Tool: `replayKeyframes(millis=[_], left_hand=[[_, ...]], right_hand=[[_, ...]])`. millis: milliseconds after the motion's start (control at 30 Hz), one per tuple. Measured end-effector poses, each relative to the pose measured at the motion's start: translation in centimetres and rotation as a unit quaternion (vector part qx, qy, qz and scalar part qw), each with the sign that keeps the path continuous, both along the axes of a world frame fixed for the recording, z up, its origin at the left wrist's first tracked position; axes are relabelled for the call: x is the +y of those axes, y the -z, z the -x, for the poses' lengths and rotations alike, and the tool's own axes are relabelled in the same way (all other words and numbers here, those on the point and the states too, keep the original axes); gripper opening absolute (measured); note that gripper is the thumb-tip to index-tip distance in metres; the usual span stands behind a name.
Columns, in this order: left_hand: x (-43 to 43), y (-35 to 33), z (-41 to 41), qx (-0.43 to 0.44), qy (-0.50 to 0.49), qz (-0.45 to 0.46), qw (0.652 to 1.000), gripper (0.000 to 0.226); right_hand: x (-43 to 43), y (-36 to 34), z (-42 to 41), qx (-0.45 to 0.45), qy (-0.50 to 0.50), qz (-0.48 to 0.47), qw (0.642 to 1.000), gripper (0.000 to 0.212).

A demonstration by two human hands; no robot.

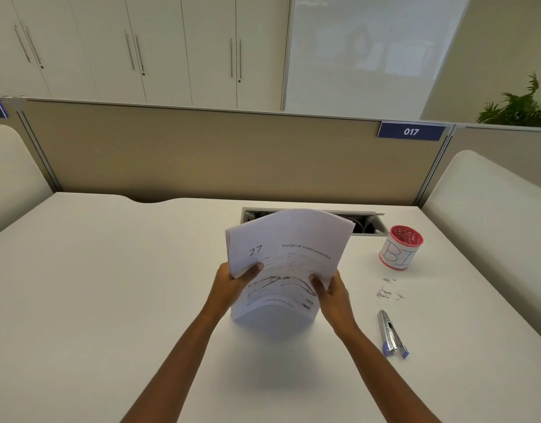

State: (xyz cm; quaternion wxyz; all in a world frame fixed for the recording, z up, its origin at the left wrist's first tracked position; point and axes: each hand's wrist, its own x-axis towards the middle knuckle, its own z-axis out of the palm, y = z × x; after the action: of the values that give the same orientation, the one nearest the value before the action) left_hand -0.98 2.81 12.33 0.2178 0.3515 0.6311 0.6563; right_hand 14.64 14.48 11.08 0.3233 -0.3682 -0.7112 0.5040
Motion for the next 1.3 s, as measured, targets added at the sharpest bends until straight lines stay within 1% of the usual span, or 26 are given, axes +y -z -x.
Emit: replayKeyframes(millis=[67,133,200,333,367,433,467,500,533,633,733,767,800,833,867,900,933,967,1000,1033,1100,1133,1167,1233,1267,1300], left_hand=[[0.1,0.7,0.0,-0.001,-0.004,0.01,1.0,0.065],[0.2,1.2,0.0,-0.006,-0.018,-0.001,1.0,0.067],[0.3,1.5,0.1,-0.01,-0.039,-0.012,0.999,0.064],[0.5,1.2,0.4,-0.003,-0.053,-0.009,0.999,0.036],[0.5,1.2,0.5,0.001,-0.05,-0.006,0.999,0.033],[0.5,1.2,0.8,0.009,-0.042,0.003,0.999,0.027],[0.4,1.2,0.9,0.008,-0.04,0.008,0.999,0.024],[0.4,1.1,1.1,0.004,-0.041,0.009,0.999,0.021],[0.3,1.0,1.3,-0.005,-0.047,0.01,0.999,0.019],[0.2,0.8,1.7,-0.019,-0.066,0.018,0.997,0.016],[0.0,0.6,1.9,-0.036,-0.067,0.026,0.997,0.009],[-0.1,0.5,2.0,-0.043,-0.058,0.029,0.997,0.006],[-0.2,0.3,2.1,-0.05,-0.05,0.03,0.997,0.004],[-0.3,0.2,2.2,-0.058,-0.042,0.031,0.997,0.004],[-0.4,0.2,2.3,-0.068,-0.035,0.032,0.997,0.005],[-0.4,0.1,2.4,-0.078,-0.03,0.034,0.996,0.005],[-0.5,0.0,2.5,-0.087,-0.024,0.038,0.995,0.005],[-0.5,0.0,2.5,-0.095,-0.017,0.042,0.994,0.005],[-0.6,0.0,2.7,-0.101,-0.008,0.048,0.994,0.005],[-0.6,0.0,2.7,-0.103,0.001,0.053,0.993,0.004],[-0.7,0.0,2.8,-0.108,0.017,0.059,0.992,0.005],[-0.7,-0.1,2.7,-0.11,0.024,0.061,0.992,0.007],[-0.8,-0.1,2.6,-0.112,0.033,0.062,0.991,0.014],[-0.8,-0.2,2.3,-0.116,0.049,0.064,0.99,0.029],[-0.7,-0.2,2.1,-0.117,0.055,0.065,0.989,0.034],[-0.7,-0.2,1.9,-0.117,0.061,0.064,0.989,0.035]], right_hand=[[0.2,0.3,0.1,-0.024,0.001,-0.001,1.0,0.035],[0.6,0.4,0.1,-0.045,0.0,-0.006,0.999,0.028],[1.0,0.6,-0.1,-0.083,-0.01,-0.017,0.996,0.028],[2.9,2.3,-2.0,-0.191,-0.012,-0.088,0.978,0.024],[3.6,2.8,-2.7,-0.246,0.003,-0.111,0.963,0.026],[5.0,3.3,-4.2,-0.397,0.049,-0.135,0.907,0.036],[5.6,3.3,-5.0,-0.46,0.071,-0.129,0.875,0.041],[6.1,3.4,-5.9,-0.501,0.089,-0.11,0.854,0.046],[6.6,3.5,-6.7,-0.526,0.102,-0.08,0.841,0.05],[7.4,3.9,-8.6,-0.545,0.107,-0.001,0.832,0.052],[7.3,4.4,-9.6,-0.563,0.075,0.008,0.823,0.04],[7.4,4.4,-9.8,-0.557,0.073,0.013,0.827,0.036],[7.6,4.3,-9.9,-0.543,0.071,0.035,0.836,0.029],[7.9,4.2,-10.1,-0.498,0.066,0.078,0.861,0.019],[8.1,4.0,-10.1,-0.411,0.063,0.156,0.896,0.011],[8.2,3.7,-10.0,-0.302,0.055,0.264,0.914,0.011],[7.9,3.3,-9.7,-0.189,0.046,0.361,0.912,0.01],[7.6,2.8,-9.3,-0.086,0.032,0.437,0.895,0.008],[7.3,2.1,-8.7,-0.005,0.013,0.484,0.875,0.006],[7.0,1.3,-7.9,0.069,-0.015,0.504,0.861,0.012],[6.5,-0.6,-6.1,0.177,-0.071,0.502,0.844,0.047],[6.2,-1.7,-5.2,0.205,-0.097,0.494,0.839,0.063],[5.8,-2.9,-4.2,0.223,-0.122,0.484,0.837,0.073],[4.8,-5.7,-2.3,0.236,-0.168,0.454,0.843,0.076],[4.1,-7.1,-1.3,0.235,-0.187,0.436,0.849,0.07],[3.4,-8.4,-0.3,0.235,-0.199,0.421,0.853,0.059]])
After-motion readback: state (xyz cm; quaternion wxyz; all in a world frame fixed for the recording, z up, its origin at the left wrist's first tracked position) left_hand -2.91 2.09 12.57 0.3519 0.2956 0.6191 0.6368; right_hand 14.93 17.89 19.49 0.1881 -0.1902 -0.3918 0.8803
